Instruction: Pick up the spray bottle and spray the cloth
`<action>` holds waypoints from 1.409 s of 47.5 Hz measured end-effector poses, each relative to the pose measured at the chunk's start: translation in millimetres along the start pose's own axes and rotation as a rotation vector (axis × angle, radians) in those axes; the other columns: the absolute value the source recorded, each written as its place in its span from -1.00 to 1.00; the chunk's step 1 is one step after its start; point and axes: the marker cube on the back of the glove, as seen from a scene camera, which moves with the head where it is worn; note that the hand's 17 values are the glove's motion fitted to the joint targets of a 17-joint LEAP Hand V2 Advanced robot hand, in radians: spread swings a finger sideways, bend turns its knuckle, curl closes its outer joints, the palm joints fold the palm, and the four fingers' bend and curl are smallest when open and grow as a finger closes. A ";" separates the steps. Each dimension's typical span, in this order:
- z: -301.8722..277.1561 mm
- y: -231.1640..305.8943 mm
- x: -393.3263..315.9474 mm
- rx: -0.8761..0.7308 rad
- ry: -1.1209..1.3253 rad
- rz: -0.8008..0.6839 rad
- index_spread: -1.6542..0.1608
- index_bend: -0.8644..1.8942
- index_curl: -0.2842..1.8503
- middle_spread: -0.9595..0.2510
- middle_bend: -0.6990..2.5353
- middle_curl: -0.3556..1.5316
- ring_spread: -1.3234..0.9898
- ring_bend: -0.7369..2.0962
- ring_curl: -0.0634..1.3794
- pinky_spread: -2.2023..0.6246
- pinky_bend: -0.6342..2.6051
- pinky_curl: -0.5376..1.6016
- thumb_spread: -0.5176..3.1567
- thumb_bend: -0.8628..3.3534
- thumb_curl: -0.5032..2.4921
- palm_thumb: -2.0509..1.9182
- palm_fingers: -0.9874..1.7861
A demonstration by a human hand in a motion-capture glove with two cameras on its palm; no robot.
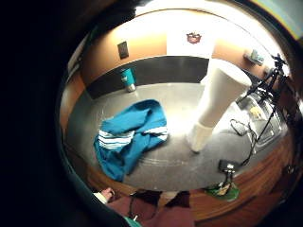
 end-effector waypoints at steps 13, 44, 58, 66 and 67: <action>-11.1 17.2 28.5 0.066 -0.035 0.052 0.40 -0.27 -0.49 0.61 -0.44 -0.28 0.21 -0.22 -0.50 0.73 -0.44 -0.18 -0.14 -0.60 -0.42 0.34 -0.11; -23.0 45.7 96.8 0.163 -0.161 0.293 0.51 -0.29 -0.52 0.57 -0.41 -0.23 0.18 -0.17 -0.46 0.71 -0.44 -0.17 -0.14 -0.60 -0.41 0.34 -0.07; -14.2 52.6 121.2 0.135 -0.206 0.359 0.54 -0.29 -0.53 0.56 -0.41 -0.22 0.18 -0.17 -0.45 0.71 -0.42 -0.16 -0.14 -0.60 -0.41 0.33 -0.08; -11.8 53.7 130.9 0.111 -0.219 0.367 0.54 -0.29 -0.53 0.56 -0.41 -0.22 0.18 -0.17 -0.45 0.71 -0.42 -0.16 -0.14 -0.60 -0.41 0.33 -0.08; -11.6 53.5 131.9 0.108 -0.222 0.370 0.54 -0.29 -0.53 0.56 -0.41 -0.22 0.18 -0.17 -0.45 0.71 -0.42 -0.16 -0.14 -0.60 -0.41 0.33 -0.08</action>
